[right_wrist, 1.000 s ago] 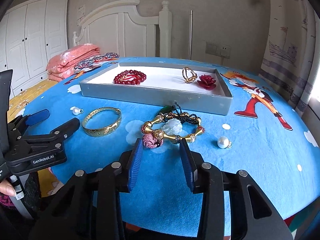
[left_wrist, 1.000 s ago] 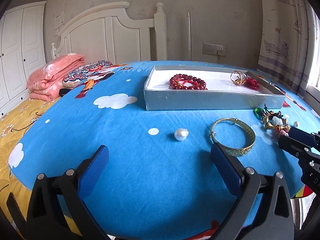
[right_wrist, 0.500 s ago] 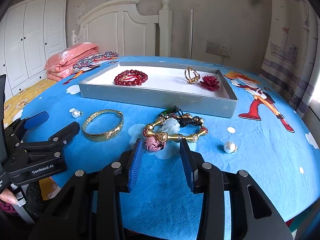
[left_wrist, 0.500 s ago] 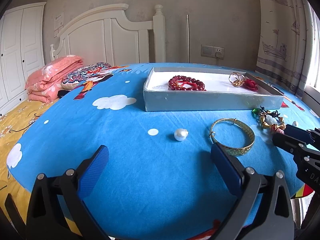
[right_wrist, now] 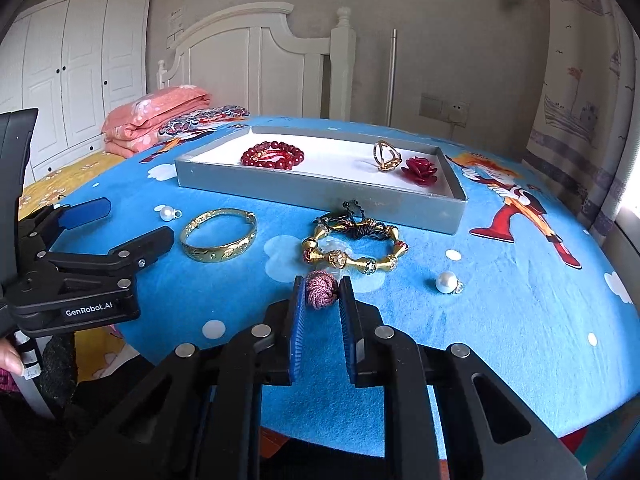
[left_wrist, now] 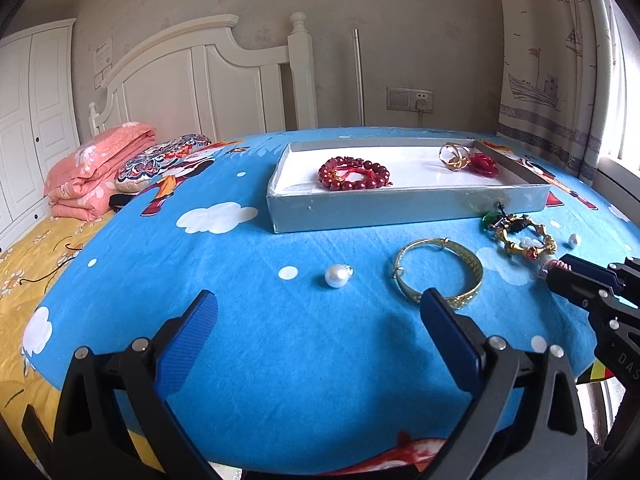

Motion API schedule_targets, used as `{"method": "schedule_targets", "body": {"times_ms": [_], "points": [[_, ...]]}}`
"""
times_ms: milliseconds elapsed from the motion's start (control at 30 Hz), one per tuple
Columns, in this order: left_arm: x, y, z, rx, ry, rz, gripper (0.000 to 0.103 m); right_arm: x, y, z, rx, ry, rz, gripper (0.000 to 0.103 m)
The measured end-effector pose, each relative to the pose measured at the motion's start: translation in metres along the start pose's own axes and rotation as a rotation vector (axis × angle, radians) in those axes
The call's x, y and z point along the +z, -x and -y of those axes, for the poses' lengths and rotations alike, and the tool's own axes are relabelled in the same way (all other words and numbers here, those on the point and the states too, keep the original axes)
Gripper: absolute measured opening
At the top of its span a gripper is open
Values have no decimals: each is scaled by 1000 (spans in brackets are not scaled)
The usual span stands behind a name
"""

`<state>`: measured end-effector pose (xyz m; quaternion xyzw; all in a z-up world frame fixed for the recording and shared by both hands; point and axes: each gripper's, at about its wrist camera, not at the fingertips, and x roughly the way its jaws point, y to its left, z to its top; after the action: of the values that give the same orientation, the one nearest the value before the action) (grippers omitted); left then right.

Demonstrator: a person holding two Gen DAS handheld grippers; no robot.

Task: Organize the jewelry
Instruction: 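Grasp the bracelet's pink knot with the right tool and lift it, then lower the left tool onto the gold bamboo links and close it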

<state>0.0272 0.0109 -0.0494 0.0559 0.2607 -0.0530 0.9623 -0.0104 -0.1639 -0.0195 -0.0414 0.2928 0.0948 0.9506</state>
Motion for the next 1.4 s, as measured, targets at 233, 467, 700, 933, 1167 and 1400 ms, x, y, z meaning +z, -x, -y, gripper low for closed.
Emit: {"method": "schedule_targets", "body": {"times_ms": [233, 467, 700, 933, 1167, 1400], "points": [[10, 5, 21, -50, -37, 9, 98, -8, 20, -1, 8, 46, 8, 17], [25, 0, 57, -136, -75, 2, 90, -20, 23, 41, -94, -52, -25, 17], [29, -1, 105, -227, -163, 13, 85, -30, 32, 80, -154, -147, -16, 17], [43, -20, 128, -263, -136, -38, 83, -33, 34, 84, -131, -167, -1, 17], [50, -49, 118, -259, -55, -153, 50, -33, 34, 86, -118, -183, 10, 17], [46, -50, 122, -245, -87, -158, 32, -34, 33, 86, -114, -192, 16, 18]]}}
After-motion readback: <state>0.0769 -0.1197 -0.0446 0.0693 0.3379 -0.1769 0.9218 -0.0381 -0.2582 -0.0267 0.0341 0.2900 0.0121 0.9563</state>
